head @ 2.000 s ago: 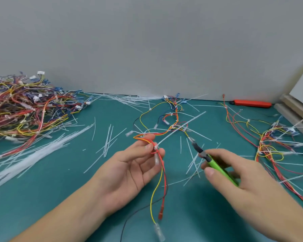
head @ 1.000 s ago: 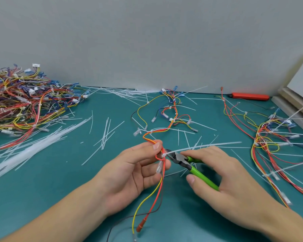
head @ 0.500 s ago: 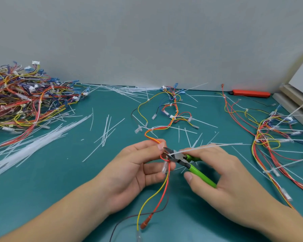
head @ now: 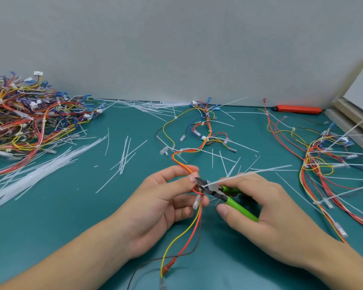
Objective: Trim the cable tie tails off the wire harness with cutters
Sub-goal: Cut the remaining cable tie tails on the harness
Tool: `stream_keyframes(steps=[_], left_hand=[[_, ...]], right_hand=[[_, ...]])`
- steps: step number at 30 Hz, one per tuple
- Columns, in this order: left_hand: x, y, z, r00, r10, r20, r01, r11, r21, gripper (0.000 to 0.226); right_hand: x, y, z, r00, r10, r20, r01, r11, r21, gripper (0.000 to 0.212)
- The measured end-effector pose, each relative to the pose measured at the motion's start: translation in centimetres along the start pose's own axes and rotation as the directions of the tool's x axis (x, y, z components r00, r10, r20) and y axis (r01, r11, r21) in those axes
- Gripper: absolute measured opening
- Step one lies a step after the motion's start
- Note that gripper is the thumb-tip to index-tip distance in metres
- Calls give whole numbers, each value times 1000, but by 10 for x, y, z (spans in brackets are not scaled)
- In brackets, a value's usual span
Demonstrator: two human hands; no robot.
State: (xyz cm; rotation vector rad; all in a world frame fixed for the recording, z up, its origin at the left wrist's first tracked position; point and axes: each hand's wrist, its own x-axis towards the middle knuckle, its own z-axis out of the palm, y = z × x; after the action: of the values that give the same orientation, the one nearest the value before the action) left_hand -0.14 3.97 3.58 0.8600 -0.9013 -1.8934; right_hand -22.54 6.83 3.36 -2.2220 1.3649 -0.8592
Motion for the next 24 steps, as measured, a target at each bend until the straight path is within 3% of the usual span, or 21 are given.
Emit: stream_keyframes(steps=[8,24], left_hand=[[0,0,-1,999,-14,39,16,999,-38,24],[1,-5,1,999,27,-20,-27,999,37,33]], right_hand=[[0,-1,-1,1000,-7,4,7,1000,0,34],[0,-1,4,999,-14,-35,12,998,-60,29]])
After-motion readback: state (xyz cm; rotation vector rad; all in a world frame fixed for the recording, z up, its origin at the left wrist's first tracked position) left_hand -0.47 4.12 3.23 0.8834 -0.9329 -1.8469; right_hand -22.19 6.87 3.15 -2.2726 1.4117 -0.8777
